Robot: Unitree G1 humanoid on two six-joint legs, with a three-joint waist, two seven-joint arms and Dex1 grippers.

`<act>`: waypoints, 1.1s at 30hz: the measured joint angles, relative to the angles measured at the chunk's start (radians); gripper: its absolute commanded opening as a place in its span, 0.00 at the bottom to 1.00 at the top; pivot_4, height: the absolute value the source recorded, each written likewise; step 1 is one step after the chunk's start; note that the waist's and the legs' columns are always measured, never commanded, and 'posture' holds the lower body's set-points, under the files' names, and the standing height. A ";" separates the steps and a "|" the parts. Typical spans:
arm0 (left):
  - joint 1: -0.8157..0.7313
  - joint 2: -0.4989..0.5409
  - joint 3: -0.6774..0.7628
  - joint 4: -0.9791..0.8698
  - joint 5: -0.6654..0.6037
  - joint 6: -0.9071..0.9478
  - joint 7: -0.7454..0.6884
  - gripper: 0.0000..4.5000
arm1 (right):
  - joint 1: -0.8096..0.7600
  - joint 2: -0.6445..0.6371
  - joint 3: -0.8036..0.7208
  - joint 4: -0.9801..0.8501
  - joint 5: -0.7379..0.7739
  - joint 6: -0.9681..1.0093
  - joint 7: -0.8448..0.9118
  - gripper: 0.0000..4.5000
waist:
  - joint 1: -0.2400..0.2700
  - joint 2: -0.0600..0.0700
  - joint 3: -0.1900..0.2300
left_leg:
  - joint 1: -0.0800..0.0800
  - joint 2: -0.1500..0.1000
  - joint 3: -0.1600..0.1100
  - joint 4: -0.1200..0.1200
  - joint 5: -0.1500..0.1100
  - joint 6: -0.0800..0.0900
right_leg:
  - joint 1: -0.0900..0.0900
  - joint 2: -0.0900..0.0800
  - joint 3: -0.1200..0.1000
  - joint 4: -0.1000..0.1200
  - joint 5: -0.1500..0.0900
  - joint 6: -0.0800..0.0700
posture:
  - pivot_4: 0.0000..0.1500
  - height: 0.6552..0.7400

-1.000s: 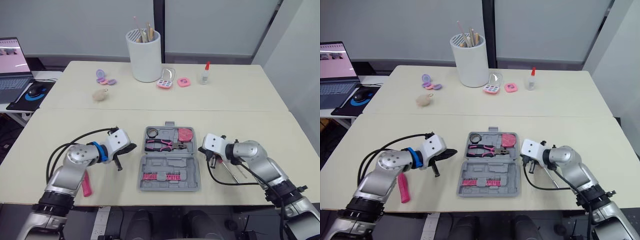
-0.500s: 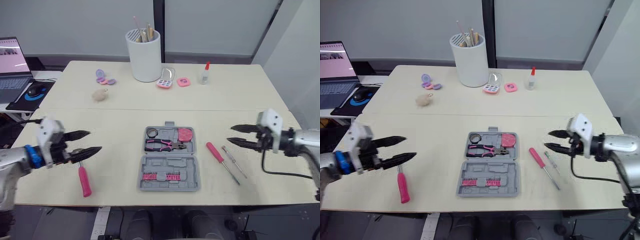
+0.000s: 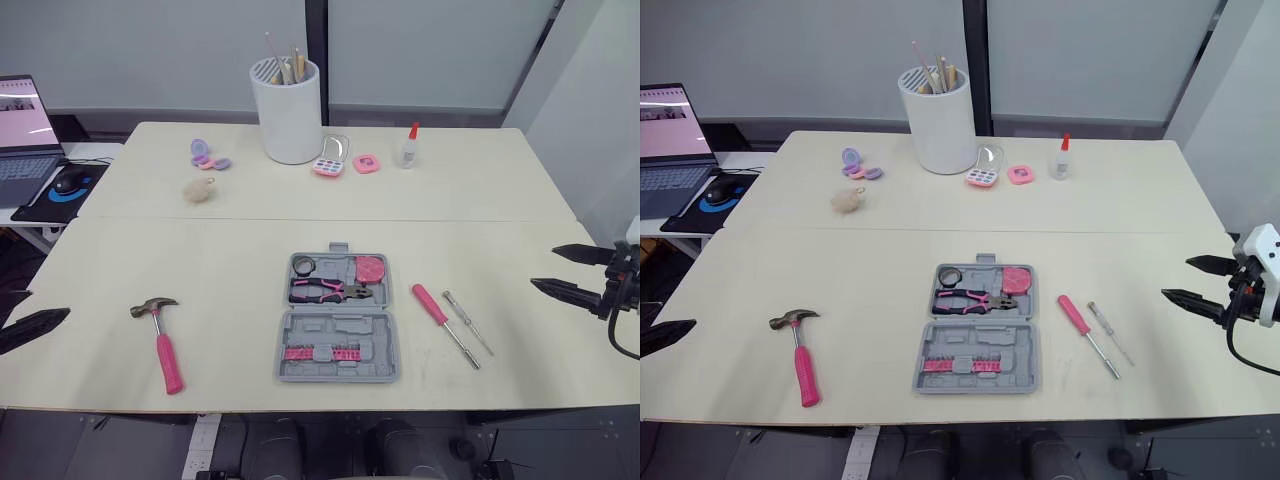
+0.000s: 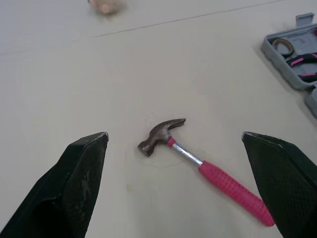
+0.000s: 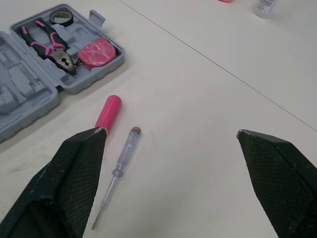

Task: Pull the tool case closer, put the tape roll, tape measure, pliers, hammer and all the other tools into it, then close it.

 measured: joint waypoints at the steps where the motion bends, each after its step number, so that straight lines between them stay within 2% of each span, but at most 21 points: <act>1: -0.001 0.002 0.000 0.027 0.005 -0.014 -0.003 1.00 | 0.000 0.000 0.000 0.007 0.000 -0.006 -0.003 1.00 | 0.000 0.000 0.000 | 0.000 0.000 0.000 0.000 0.000 0.000 | 0.000 0.000 0.000 0.000 0.000 0.000 | 1.00 1.00; 17: -0.018 0.005 -0.002 0.067 0.030 -0.070 0.011 1.00 | 0.014 0.000 0.009 0.010 -0.021 -0.036 -0.029 1.00 | 0.000 0.000 0.000 | 0.000 0.000 0.000 0.000 0.000 0.000 | 0.000 -0.001 0.000 0.000 0.000 0.000 | 1.00 1.00; 33: -0.019 0.004 -0.001 0.027 0.029 -0.058 0.025 1.00 | 0.132 0.018 -0.025 -0.067 -0.006 -0.049 -0.074 1.00 | -0.001 0.000 0.000 | 0.000 0.000 0.000 0.000 0.000 0.000 | 0.000 -0.001 0.000 0.000 0.000 0.000 | 1.00 1.00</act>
